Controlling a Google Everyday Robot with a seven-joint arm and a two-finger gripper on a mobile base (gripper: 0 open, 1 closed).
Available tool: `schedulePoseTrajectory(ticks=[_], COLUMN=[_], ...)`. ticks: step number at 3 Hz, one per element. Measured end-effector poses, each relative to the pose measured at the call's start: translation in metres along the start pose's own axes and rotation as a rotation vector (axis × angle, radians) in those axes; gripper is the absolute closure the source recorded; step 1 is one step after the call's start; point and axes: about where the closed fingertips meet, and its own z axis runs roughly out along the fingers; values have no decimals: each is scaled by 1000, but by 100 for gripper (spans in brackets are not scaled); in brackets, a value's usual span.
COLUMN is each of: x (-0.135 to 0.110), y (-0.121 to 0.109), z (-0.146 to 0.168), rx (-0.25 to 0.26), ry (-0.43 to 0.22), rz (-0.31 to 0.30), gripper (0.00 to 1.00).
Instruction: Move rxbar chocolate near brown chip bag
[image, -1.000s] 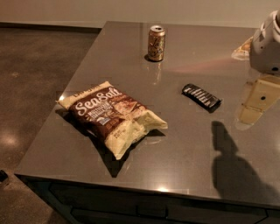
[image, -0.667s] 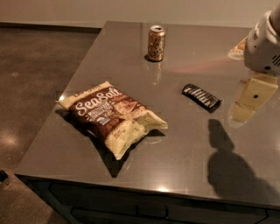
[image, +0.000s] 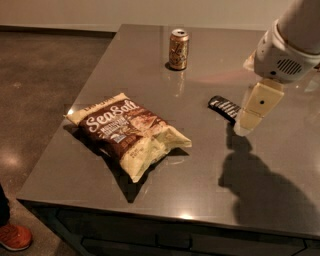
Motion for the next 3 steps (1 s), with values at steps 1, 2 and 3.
schedulePoseTrajectory(ticks=[1,2,3], x=[-9,-16,-17], y=[-19,-35,-54], z=[25,50,69], rx=[-26,-27,-4], ry=[-15,-13,7], rz=[58,107,148], gripper=[0,0,0])
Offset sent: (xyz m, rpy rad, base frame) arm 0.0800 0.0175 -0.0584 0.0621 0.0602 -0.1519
